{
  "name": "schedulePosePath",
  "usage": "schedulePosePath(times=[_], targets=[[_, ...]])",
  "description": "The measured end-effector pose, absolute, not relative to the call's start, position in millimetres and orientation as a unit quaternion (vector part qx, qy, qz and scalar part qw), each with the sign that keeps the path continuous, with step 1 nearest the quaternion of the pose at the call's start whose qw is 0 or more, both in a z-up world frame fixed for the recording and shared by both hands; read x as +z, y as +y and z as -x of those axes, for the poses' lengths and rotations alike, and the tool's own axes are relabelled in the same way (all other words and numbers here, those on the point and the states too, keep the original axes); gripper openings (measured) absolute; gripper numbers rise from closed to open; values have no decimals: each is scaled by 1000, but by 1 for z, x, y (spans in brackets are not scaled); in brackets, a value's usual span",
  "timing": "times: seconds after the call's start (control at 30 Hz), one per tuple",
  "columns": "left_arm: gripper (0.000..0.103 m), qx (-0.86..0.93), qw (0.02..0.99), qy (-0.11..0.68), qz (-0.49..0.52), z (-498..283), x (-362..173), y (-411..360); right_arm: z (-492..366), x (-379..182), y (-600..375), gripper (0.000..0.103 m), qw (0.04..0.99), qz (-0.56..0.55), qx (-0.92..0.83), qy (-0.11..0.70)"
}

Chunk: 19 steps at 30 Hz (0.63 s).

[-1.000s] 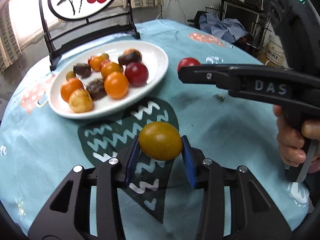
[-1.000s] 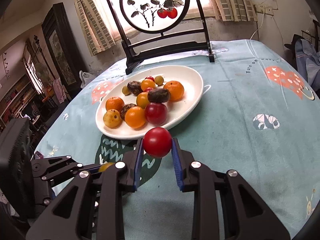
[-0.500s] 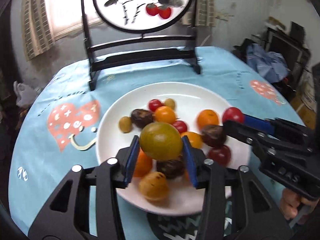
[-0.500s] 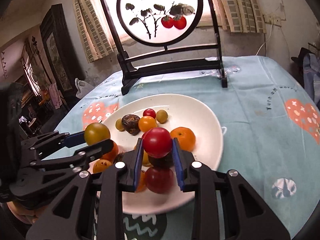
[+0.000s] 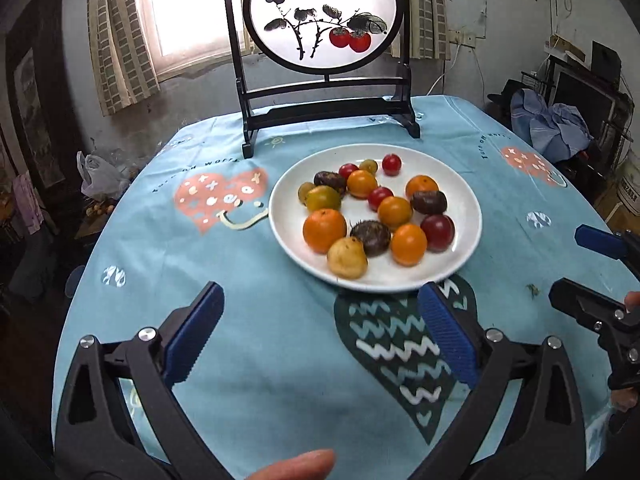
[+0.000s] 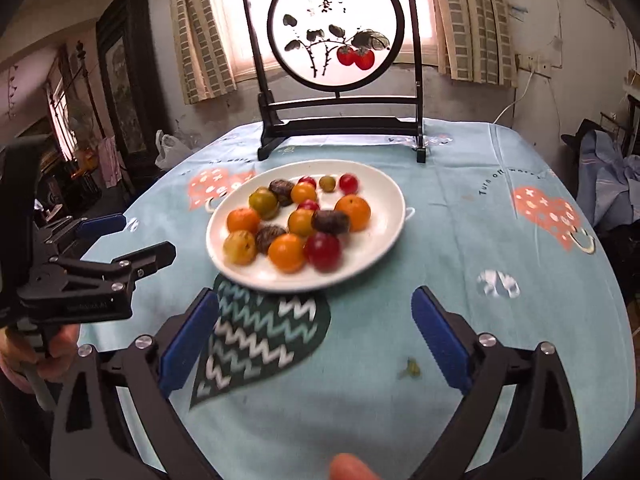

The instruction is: Organize fruits

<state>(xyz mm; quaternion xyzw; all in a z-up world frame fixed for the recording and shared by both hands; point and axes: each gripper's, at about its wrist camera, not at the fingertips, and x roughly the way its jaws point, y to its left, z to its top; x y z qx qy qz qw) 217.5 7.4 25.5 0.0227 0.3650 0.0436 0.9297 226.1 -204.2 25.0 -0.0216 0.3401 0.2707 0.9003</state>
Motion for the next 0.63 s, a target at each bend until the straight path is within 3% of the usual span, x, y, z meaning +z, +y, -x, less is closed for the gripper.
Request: schedulePosePath(times=[0.27,0.63], targets=[[99,41,929,368,-10,-156,19,7,-172,20,-211,100,899,49,265,344],[99,45,932,359,-3,-135,21,6,-152,20,-213,100,905,50,252,338]])
